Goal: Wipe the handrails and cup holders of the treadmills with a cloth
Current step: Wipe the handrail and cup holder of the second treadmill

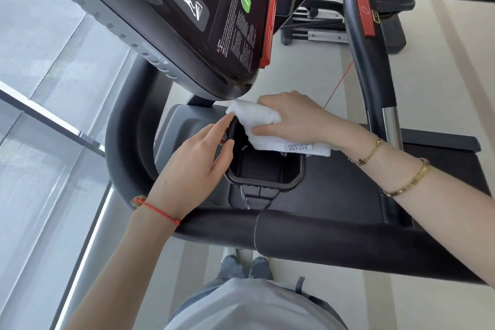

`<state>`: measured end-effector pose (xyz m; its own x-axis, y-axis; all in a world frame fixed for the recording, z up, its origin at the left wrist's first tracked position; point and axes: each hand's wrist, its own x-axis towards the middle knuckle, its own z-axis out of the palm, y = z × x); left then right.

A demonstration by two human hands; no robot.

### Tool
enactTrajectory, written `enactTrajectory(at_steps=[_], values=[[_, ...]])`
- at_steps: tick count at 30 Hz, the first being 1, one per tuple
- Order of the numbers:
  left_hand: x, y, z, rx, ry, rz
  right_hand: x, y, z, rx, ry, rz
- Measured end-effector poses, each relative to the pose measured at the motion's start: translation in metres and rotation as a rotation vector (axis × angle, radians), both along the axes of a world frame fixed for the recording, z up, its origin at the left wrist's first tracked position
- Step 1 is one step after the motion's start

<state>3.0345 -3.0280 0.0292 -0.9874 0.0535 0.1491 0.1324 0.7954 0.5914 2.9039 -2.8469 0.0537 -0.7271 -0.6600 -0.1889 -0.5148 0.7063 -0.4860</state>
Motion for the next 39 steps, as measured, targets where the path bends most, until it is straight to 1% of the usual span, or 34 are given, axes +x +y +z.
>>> enactTrajectory(at_steps=[3, 6, 8, 11, 14, 17, 19, 21, 25, 28, 30, 33, 35, 37, 39], values=[[0.001, 0.001, 0.001, 0.0, 0.004, 0.002, 0.01, 0.006, -0.007, -0.029, -0.022, -0.204], [0.001, 0.001, 0.001, 0.001, 0.006, 0.012, 0.026, 0.014, -0.013, -0.1, -0.038, -0.372], [0.002, 0.001, 0.0, -0.002, 0.003, 0.012, 0.037, 0.02, -0.016, -0.162, -0.105, -0.463], [0.002, 0.002, 0.0, -0.011, 0.004, 0.01, 0.059, 0.029, -0.019, -0.279, -0.267, -0.578], [0.002, 0.002, 0.0, -0.028, 0.009, 0.007, 0.077, 0.032, -0.025, -0.379, -0.383, -0.645], [0.002, 0.002, 0.0, -0.046, 0.012, 0.008, 0.063, 0.028, -0.019, -0.33, -0.359, -0.632], [0.002, 0.001, 0.0, -0.046, 0.009, 0.006, 0.047, 0.025, -0.008, -0.298, -0.393, -0.586], [0.003, 0.001, 0.0, -0.034, 0.004, 0.004, 0.04, 0.023, -0.002, -0.321, -0.438, -0.581], [0.002, 0.001, -0.002, -0.032, 0.012, -0.006, 0.072, 0.023, -0.012, -0.397, -0.422, -0.725], [0.001, 0.001, -0.004, -0.034, 0.019, -0.01, 0.098, 0.024, -0.02, -0.453, -0.531, -0.799], [0.001, 0.0, -0.004, -0.034, 0.017, -0.011, 0.098, 0.023, -0.02, -0.439, -0.54, -0.809], [0.001, 0.0, -0.004, -0.027, 0.021, -0.015, 0.078, 0.021, -0.014, -0.349, -0.453, -0.748], [0.001, 0.0, -0.004, -0.019, 0.023, -0.023, 0.058, 0.02, -0.005, -0.287, -0.376, -0.638], [0.002, 0.0, -0.002, 0.0, 0.017, -0.03, 0.045, 0.021, 0.002, -0.233, -0.353, -0.547], [0.002, -0.001, -0.001, 0.013, 0.012, -0.031, 0.046, 0.023, 0.002, -0.222, -0.364, -0.535]])
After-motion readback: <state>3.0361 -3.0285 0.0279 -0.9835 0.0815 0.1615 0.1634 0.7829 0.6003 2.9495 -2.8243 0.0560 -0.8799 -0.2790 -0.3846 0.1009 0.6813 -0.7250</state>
